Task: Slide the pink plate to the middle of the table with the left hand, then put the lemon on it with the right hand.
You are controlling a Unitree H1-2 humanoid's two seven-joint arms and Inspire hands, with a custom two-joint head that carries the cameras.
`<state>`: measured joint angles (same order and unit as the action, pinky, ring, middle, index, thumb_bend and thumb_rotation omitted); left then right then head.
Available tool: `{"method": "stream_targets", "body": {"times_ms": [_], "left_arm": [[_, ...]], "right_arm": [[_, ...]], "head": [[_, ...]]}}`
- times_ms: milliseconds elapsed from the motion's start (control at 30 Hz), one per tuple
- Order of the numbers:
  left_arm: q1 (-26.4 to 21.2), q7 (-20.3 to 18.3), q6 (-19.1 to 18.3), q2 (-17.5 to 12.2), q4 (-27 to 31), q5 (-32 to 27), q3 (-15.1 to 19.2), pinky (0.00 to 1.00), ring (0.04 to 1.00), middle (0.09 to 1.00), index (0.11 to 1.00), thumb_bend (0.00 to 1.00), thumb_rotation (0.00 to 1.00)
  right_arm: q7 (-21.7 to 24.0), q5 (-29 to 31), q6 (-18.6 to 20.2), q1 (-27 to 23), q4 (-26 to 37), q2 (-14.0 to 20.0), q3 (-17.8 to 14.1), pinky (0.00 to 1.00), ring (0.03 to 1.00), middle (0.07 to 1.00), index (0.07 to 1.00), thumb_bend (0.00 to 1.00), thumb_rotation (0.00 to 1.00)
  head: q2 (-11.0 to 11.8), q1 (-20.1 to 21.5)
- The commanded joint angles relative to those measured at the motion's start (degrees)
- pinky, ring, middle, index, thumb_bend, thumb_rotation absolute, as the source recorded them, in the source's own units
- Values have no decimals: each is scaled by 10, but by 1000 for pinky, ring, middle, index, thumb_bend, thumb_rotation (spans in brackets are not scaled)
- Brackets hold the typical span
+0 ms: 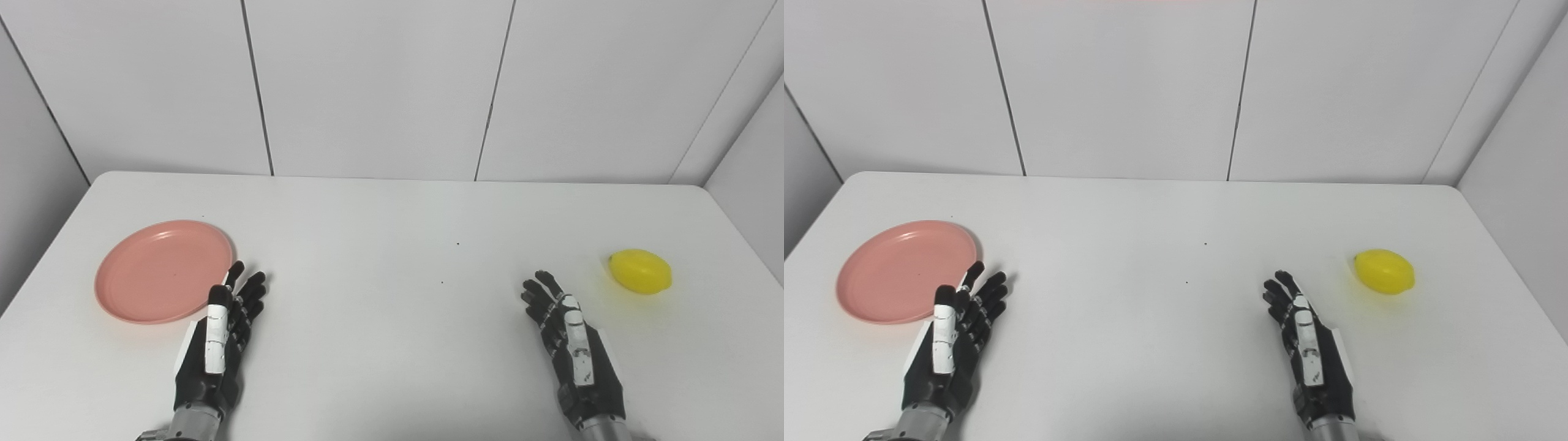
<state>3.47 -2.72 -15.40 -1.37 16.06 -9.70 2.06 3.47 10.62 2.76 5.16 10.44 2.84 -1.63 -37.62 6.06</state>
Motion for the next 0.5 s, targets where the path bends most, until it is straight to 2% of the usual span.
{"method": "stream_targets", "body": {"times_ms": [0, 467], "left_arm": [[-4, -4, -3, -3, -1, -2, -1, 969, 934, 912, 957, 852, 1000], [-5, -4, 0, -2, -4, -1, -2, 972, 936, 913, 960, 850, 1000]], "right_arm": [[6, 7, 8, -5, 5, 0, 0, 957, 898, 879, 897, 658, 1000], [6, 9, 9, -6, 4, 1, 1, 949, 888, 874, 896, 672, 1000]], "head": [[1, -1], [1, -1]]}}
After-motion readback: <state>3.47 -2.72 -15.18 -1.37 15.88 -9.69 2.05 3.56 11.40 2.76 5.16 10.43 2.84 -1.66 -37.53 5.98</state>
